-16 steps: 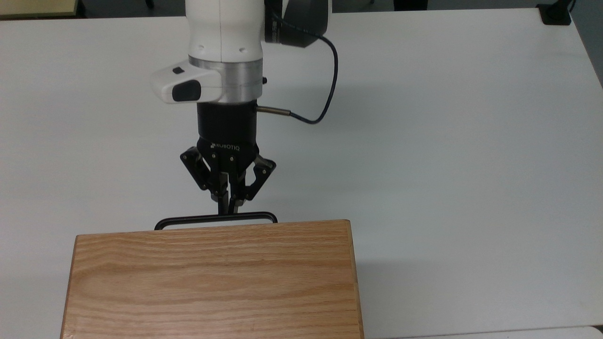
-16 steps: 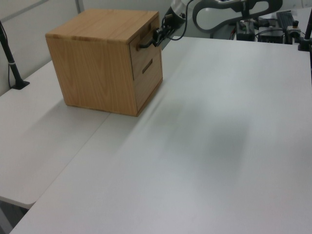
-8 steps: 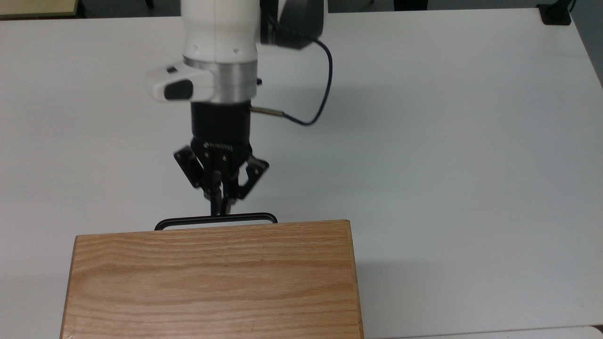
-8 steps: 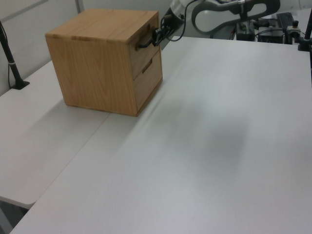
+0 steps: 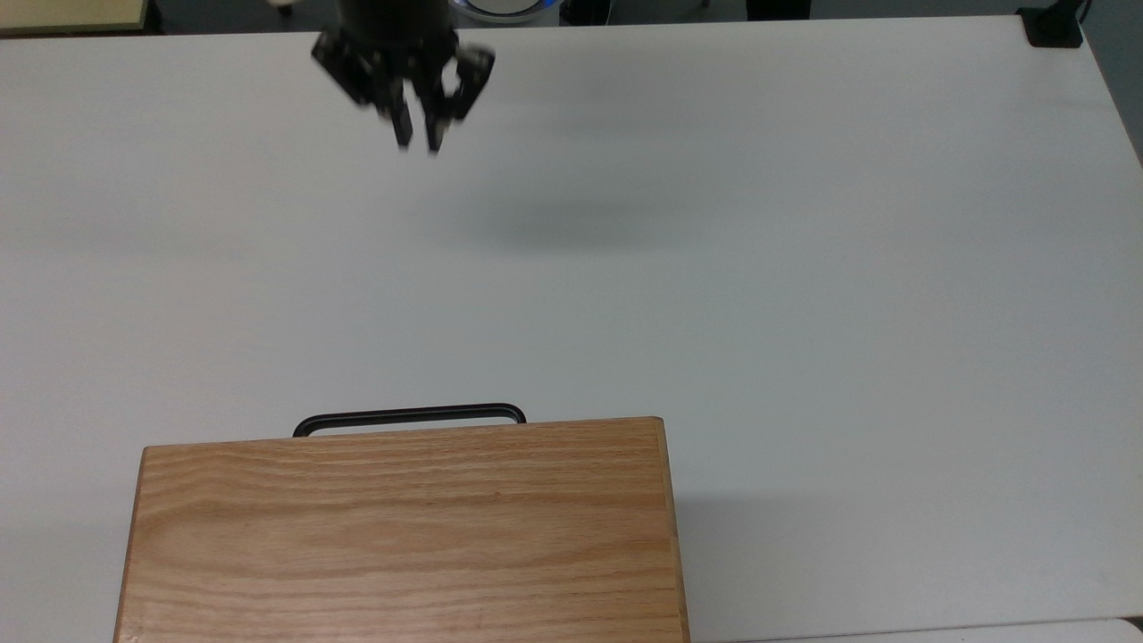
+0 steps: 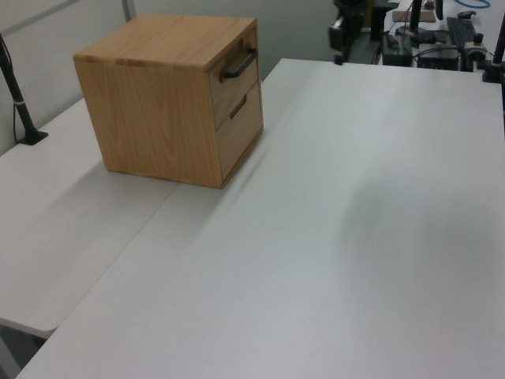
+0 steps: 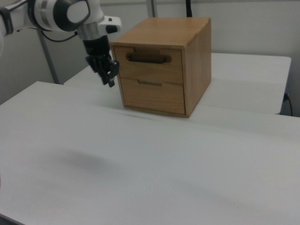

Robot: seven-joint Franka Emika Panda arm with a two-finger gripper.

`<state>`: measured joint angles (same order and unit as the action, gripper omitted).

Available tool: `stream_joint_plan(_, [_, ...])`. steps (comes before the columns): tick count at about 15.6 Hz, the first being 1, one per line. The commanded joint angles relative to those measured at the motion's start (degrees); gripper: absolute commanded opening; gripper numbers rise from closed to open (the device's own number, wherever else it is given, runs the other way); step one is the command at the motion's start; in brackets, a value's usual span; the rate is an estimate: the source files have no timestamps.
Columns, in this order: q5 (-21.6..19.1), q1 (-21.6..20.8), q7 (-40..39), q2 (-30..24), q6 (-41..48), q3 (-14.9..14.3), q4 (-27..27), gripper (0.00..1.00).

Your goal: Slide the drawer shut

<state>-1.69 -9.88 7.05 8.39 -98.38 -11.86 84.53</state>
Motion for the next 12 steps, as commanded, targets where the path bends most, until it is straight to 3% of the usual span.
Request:
stream_joint_plan(1, [3.34,-1.36,-1.6,-6.7,2.05,-0.44,9.84,0.91])
stream_joint_plan(2, [4.66,-1.97,-1.68,-8.11,1.61,-0.36,11.43,1.0])
stream_joint_plan(12, [4.15,-1.37,-2.48,-9.8,3.45,-1.06,11.27,1.0])
